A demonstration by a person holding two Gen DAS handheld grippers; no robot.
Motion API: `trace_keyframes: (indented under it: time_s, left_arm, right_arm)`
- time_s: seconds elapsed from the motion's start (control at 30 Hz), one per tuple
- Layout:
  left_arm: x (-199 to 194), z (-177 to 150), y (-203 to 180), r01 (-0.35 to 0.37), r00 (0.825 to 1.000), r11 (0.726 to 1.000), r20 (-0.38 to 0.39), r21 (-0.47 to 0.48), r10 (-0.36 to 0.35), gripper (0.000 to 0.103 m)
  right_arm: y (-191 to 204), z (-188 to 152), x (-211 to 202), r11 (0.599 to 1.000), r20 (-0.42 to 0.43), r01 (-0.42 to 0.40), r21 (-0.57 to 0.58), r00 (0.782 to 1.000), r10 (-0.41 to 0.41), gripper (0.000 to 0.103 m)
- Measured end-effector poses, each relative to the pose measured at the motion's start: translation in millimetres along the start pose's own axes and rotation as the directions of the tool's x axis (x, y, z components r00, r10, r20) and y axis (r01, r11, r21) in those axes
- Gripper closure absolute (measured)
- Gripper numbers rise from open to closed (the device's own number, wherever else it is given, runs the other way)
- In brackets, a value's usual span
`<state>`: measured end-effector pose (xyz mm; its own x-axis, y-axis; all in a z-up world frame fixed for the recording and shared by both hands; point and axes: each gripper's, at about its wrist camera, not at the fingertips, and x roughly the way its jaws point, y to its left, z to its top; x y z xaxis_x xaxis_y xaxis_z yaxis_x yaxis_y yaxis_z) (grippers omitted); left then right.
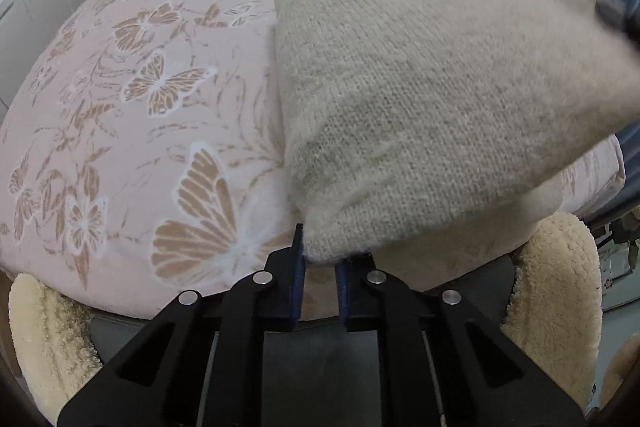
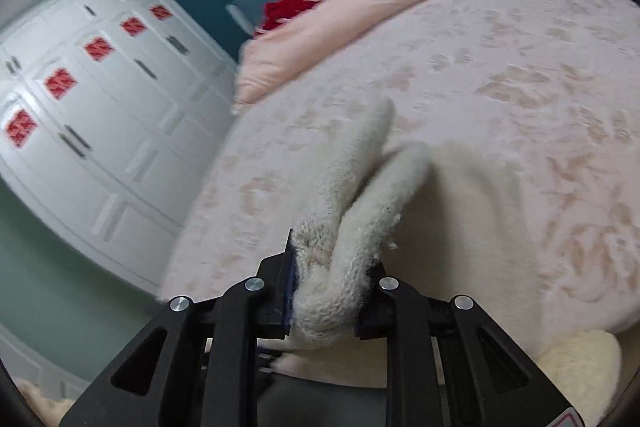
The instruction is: Fold small clothes
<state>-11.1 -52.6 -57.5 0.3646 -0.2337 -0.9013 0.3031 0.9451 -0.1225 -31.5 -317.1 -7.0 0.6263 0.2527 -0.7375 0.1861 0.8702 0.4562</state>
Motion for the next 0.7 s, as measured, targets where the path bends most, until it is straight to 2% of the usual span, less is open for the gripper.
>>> trace_keyframes:
  time_s: [0.03, 0.07, 0.13, 0.17, 0.23, 0.33, 0.4, 0.5, 0.57, 0.63, 0.7]
  left_arm:
    - [4.6, -1.2, -3.2, 0.007, 1.0, 1.0, -0.016, 0.001, -0.006, 0.092]
    - [8.5, -2.0, -5.0, 0.014, 1.0, 1.0, -0.024, 0.005, -0.014, 0.092]
    - [11.7, -4.7, -11.0, 0.009, 0.999, 1.0, -0.036, 0.024, -0.008, 0.092]
    - [11.2, -5.7, -13.4, 0.002, 0.999, 0.999, -0.036, 0.033, -0.001, 0.092]
    - [10.8, -5.6, -13.1, -0.003, 0.999, 0.999, -0.034, 0.035, 0.004, 0.092]
    - [8.8, -4.2, -11.2, 0.001, 0.999, 1.0, -0.035, 0.023, 0.0, 0.091]
    - [4.5, -4.5, -11.3, 0.0, 1.0, 1.0, -0.027, 0.027, 0.001, 0.089]
    - [-2.8, -5.3, -11.5, 0.0, 1.0, 0.999, -0.006, 0.038, 0.001, 0.089]
    - [-10.7, -6.1, -12.2, 0.001, 1.0, 0.999, 0.014, 0.047, -0.002, 0.089]
    - [-19.9, -5.5, -13.3, 0.007, 0.999, 0.999, 0.04, 0.05, -0.009, 0.089]
    - [-28.1, -3.2, -13.8, 0.015, 0.998, 0.999, 0.056, 0.04, -0.017, 0.088]
  right_arm:
    - [-26.7, -12.9, 18.9, 0.997, -0.066, 0.065, 0.048, 0.996, -0.061, 0.084]
    - [-50.9, -25.9, 32.7, 0.99, -0.12, 0.082, 0.117, 0.99, -0.068, 0.084]
    - [-70.6, -39.9, 36.0, 0.971, -0.102, -0.003, 0.237, 0.994, 0.028, 0.084]
    - [-69.4, -39.2, 35.7, 0.969, -0.096, -0.008, 0.248, 0.995, 0.032, 0.084]
    - [-59.9, -34.1, 37.5, 0.978, -0.101, 0.014, 0.208, 0.995, 0.007, 0.083]
    - [-49.1, -24.4, 34.9, 0.986, -0.108, 0.03, 0.166, 0.994, -0.012, 0.075]
    - [-46.3, -17.9, 19.6, 0.99, -0.06, 0.042, 0.137, 0.998, -0.034, 0.066]
    - [-37.0, -6.4, -6.1, 0.992, 0.05, 0.115, 0.054, 0.992, -0.118, 0.05]
    - [-29.7, 5.4, -11.3, 0.992, 0.078, 0.122, 0.024, 0.989, -0.124, 0.043]
    - [-26.8, 18.8, -4.3, 0.996, 0.064, 0.093, 0.012, 0.994, -0.094, 0.04]
    - [-22.5, 28.9, 22.2, 0.997, -0.011, 0.075, -0.019, 0.997, -0.075, 0.026]
